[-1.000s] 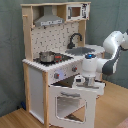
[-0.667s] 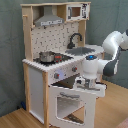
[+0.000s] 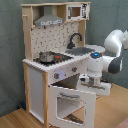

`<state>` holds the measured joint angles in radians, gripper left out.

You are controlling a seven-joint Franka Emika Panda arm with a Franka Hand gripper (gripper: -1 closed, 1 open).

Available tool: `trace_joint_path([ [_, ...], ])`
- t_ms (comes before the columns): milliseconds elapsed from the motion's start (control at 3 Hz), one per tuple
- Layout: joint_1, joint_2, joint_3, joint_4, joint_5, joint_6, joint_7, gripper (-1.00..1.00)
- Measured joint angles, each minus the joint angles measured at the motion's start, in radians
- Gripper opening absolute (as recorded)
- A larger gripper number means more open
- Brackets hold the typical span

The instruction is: Play with the kitchen

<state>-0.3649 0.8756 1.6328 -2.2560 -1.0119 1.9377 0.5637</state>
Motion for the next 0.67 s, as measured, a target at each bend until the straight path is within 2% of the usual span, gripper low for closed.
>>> trace_joint_path([
  [333,-0.002,0.000,0.014,-0.002,0.000,-0.016,0.015,1.00],
  [667,-0.007,0.000,0.053,-0.011,0.000,-0.064,0.056,1.00],
])
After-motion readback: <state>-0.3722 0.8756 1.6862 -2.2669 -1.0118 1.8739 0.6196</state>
